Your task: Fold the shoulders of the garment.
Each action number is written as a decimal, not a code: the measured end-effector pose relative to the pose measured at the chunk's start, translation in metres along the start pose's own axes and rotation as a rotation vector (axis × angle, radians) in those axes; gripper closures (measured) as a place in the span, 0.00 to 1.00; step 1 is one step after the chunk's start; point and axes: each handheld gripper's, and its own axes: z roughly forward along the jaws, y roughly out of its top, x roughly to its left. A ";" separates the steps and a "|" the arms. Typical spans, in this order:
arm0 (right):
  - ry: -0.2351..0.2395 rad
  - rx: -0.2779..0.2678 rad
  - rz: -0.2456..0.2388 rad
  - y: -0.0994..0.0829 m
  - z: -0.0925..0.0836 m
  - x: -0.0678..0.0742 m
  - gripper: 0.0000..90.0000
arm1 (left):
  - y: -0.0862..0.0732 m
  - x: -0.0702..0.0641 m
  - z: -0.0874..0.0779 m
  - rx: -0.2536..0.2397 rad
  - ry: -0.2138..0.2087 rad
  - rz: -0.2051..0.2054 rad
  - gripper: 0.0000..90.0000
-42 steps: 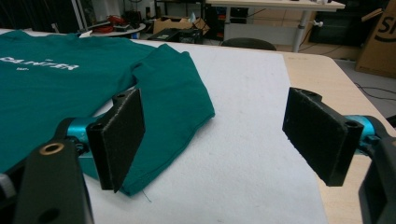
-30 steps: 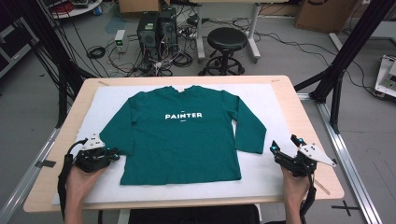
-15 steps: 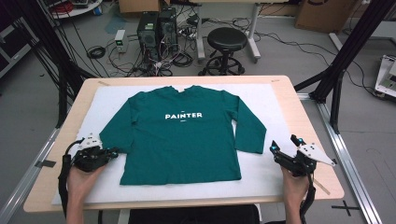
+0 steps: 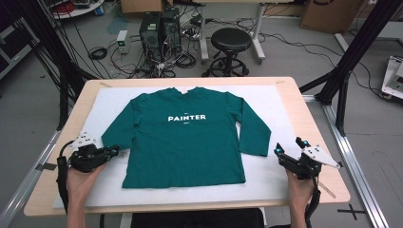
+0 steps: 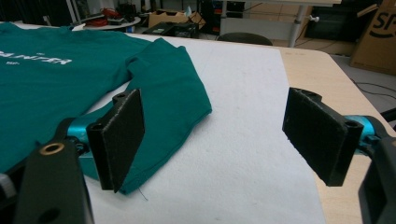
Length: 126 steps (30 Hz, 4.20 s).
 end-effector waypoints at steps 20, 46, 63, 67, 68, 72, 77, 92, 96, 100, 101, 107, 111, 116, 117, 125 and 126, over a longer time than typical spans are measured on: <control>-0.002 0.000 -0.006 0.000 0.000 0.000 0.24 | 0.039 -0.034 0.010 -0.144 0.020 0.018 0.95; -0.009 0.016 -0.016 0.001 0.001 0.002 0.24 | 0.067 -0.087 0.103 -0.071 -0.086 0.055 0.95; -0.011 0.016 -0.016 0.001 0.001 0.002 0.24 | 0.072 -0.114 0.129 -0.034 -0.139 0.109 0.95; -0.011 0.017 -0.020 0.001 0.002 0.002 0.24 | 0.073 -0.126 0.138 -0.017 -0.153 0.131 0.95; -0.012 0.018 -0.020 0.001 0.002 0.002 0.24 | 0.073 -0.128 0.140 -0.012 -0.155 0.139 0.95; -0.012 0.018 -0.024 0.001 0.002 0.002 0.24 | 0.074 -0.137 0.148 0.000 -0.170 0.151 0.95; -0.009 0.022 -0.024 0.001 0.002 0.002 0.24 | 0.075 -0.147 0.154 0.003 -0.185 0.170 0.95; -0.011 0.023 -0.027 0.001 0.002 0.003 0.24 | 0.075 -0.169 0.166 0.012 -0.246 0.198 0.95; -0.011 0.023 -0.027 0.001 0.002 0.003 0.24 | 0.076 -0.172 0.168 -0.001 -0.267 0.192 0.94; -0.011 0.023 -0.028 0.001 0.002 0.003 0.24 | 0.075 -0.178 0.172 0.011 -0.288 0.200 0.94; -0.011 0.024 -0.030 0.001 0.002 0.003 0.24 | 0.074 -0.180 0.173 0.018 -0.290 0.205 0.94; -0.013 0.025 -0.031 0.001 0.002 0.003 0.24 | 0.072 -0.184 0.179 0.039 -0.291 0.215 0.94; -0.013 0.026 -0.032 0.001 0.002 0.003 0.24 | 0.072 -0.183 0.180 0.042 -0.293 0.204 0.94; -0.012 0.024 -0.032 0.001 0.002 0.003 0.24 | 0.072 -0.183 0.179 0.036 -0.301 0.193 0.89; -0.012 0.024 -0.032 0.001 0.002 0.003 0.24 | 0.073 -0.183 0.179 0.029 -0.307 0.190 0.89; -0.012 0.025 -0.032 0.001 0.002 0.003 0.24 | 0.076 -0.182 0.172 0.000 -0.296 0.186 0.72; -0.013 0.025 -0.032 0.001 0.002 0.003 0.24 | 0.077 -0.181 0.172 0.006 -0.292 0.196 0.72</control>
